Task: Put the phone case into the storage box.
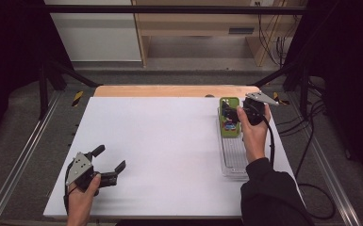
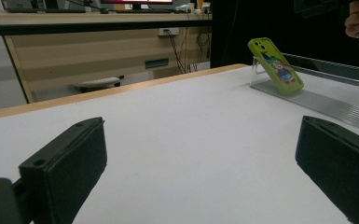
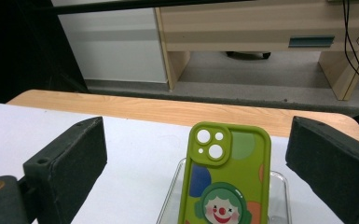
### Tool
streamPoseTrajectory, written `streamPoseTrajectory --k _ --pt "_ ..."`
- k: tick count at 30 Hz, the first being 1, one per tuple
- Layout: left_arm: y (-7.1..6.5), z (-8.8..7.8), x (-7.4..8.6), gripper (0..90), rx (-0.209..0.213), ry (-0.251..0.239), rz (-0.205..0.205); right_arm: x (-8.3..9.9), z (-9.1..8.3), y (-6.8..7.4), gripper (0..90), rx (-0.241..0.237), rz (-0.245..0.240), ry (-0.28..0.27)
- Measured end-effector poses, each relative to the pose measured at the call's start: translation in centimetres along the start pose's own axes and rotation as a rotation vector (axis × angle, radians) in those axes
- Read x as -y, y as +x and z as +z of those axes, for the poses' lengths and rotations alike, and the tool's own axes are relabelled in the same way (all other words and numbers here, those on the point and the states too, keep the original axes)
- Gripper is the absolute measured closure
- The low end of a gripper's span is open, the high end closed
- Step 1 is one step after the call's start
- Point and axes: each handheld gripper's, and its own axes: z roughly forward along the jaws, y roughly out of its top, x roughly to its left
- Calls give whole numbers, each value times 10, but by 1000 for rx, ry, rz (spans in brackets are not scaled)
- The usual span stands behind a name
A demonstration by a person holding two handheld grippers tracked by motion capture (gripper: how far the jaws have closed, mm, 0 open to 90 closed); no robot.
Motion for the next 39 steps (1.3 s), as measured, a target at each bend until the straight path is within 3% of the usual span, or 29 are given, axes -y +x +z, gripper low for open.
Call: streamPoseTrajectory --k 15,19,23,27,30,32,34,39 --pt "6 -3 0 15 -19 -8 -3 0 -24 -7 59 -26 -2 -13" --pt "7 -3 0 14 -6 -17 -19 -1 -31 -8 61 -33 4 -15" --pt "5 1 1 13 -6 7 6 -2 -38 -10 63 -38 -3 -17" --pt "3 1 1 11 7 -2 -4 0 -45 -11 64 -61 14 -16" --pt "4 1 2 12 7 7 2 0 -55 -12 64 -62 -13 -27" --pt "5 0 2 11 8 -4 -16 1 -59 -14 63 -74 4 -20" --pt "7 0 1 12 4 -11 -25 0 -64 -16 67 -64 -14 -27" --pt "9 -2 1 12 -7 -9 -19 0 -76 -17 64 -81 -15 -48"
